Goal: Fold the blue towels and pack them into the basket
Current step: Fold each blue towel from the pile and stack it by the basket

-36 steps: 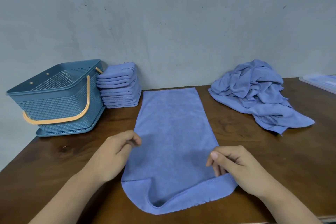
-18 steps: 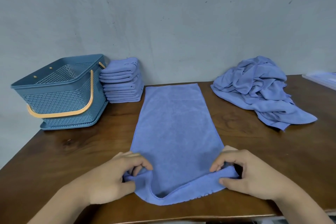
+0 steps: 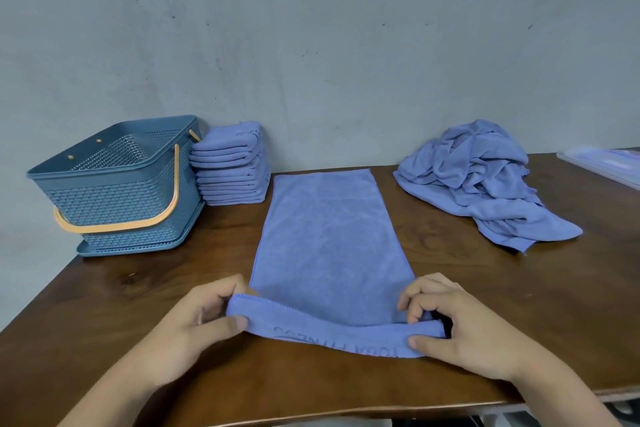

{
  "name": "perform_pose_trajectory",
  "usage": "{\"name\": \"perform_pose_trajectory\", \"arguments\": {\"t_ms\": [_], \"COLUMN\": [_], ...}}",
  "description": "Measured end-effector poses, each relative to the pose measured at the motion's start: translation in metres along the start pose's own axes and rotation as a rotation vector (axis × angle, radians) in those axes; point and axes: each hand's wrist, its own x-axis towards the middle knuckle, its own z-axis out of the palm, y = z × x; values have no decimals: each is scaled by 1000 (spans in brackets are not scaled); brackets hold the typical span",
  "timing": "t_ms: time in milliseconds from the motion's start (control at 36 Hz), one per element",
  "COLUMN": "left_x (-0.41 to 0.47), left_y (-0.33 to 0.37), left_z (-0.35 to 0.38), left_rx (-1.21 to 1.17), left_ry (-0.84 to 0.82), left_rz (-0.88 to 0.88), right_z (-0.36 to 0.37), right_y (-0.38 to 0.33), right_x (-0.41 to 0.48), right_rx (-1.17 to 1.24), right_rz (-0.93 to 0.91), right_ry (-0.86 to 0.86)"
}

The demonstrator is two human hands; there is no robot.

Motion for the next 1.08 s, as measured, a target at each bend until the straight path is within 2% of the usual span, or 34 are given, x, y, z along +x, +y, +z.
{"name": "perform_pose_trajectory", "arguments": {"t_ms": [56,139,194,444,583,667,750,861,917,1000,1083], "left_x": [0,0,0,6,26,55,97,153,172,191,198], "left_y": [1,6,7,7,3,2,-6,-24,-33,-41,-57], "left_z": [1,5,7,10,7,-2,-19,-33,-27,-1,28], "left_rx": [-24,-82,-140,-254,-278,-116,251,612,798,999,1120], "left_ry": [11,64,107,139,302,429,508,557,554,451,208], "left_rz": [25,55,40,-26,-5,-17,-74,-281,-254,-122,-120], "right_z": [-3,-10,-13,-22,-25,-29,-38,-40,-34,-18,1], "right_y": [0,-3,-4,-28,-26,-17,2,43,55,56,56], "right_x": [-2,-8,-9,-4,29,64,111,173,193,211,217], "right_rx": [129,469,577,608,516,435,287,-27,-219,-356,-459], "right_rz": [-21,-6,14,26,79,87,102,206,207,65,-23], "right_ry": [32,73,144,415,446,450,502,445,405,315,82]}}
